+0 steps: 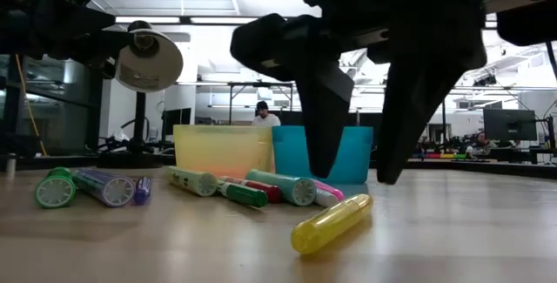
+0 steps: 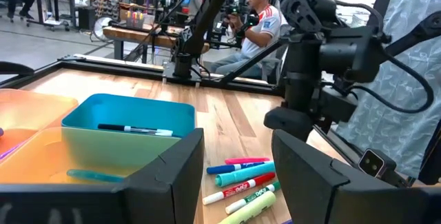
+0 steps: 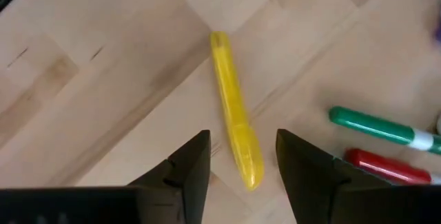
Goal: Pick & Place Markers
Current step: Put the yellow pen into the yellow bin
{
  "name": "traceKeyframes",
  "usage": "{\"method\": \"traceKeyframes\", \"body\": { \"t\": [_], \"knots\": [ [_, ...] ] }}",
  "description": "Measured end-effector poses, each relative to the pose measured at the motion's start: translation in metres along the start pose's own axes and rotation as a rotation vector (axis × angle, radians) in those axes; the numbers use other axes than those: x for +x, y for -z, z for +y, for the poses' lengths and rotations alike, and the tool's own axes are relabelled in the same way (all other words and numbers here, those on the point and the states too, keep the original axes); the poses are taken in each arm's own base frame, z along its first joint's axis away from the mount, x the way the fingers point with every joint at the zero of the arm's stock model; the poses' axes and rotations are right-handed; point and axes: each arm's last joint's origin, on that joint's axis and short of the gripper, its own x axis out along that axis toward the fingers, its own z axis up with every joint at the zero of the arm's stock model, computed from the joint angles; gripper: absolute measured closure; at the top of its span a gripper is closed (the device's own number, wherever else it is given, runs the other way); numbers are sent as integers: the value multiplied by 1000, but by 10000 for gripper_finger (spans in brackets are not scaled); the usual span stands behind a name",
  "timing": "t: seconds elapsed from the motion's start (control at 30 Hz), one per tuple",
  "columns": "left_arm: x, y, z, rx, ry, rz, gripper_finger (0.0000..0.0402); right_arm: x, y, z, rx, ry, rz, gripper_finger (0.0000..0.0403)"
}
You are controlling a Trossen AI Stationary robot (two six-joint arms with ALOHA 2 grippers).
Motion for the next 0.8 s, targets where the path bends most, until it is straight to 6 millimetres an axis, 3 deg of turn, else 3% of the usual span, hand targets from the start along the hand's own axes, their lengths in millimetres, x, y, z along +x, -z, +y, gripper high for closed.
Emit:
{"method": "traceKeyframes", "body": {
  "t": [0.37, 0.8],
  "knots": [
    [0, 0, 0, 0, 0, 0, 232, 19, -1, 10, -165, 39, 114, 253],
    [0, 0, 0, 0, 0, 0, 232, 22, -1, 7, -69, 4, 92, 258]
  ]
}}
